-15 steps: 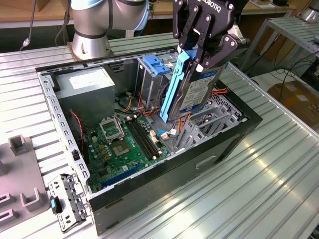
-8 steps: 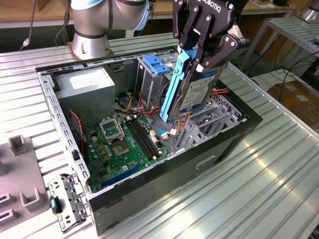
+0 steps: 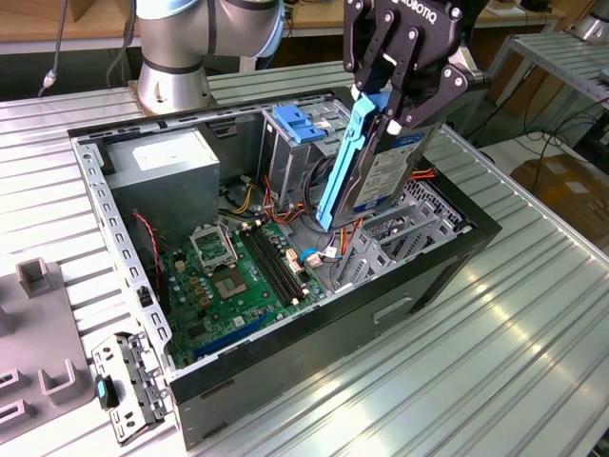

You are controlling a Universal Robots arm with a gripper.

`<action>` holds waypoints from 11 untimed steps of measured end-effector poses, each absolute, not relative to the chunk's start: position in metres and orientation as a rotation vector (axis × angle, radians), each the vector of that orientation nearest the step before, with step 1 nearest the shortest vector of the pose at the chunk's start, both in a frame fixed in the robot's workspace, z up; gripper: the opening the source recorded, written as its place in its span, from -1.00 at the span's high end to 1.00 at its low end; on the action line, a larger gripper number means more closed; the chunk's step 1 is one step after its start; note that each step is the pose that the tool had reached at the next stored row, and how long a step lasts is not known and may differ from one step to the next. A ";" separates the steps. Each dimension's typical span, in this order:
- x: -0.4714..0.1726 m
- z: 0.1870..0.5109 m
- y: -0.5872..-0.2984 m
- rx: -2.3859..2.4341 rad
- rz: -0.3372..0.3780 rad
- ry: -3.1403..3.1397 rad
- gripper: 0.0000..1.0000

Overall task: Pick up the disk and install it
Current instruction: 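Insert the disk into the insertion slot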

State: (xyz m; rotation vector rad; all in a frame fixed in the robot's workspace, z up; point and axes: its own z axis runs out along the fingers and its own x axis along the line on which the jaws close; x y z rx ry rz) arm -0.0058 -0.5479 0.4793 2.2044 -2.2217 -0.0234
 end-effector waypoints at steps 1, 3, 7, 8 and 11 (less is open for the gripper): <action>-0.005 0.479 -0.548 2.204 -0.023 -2.222 0.26; 0.000 0.479 -0.548 2.204 -0.023 -2.222 0.26; 0.010 0.478 -0.548 2.204 -0.023 -2.222 0.26; 0.011 0.478 -0.548 2.204 -0.023 -2.222 0.26; 0.012 0.478 -0.548 2.204 -0.023 -2.222 0.26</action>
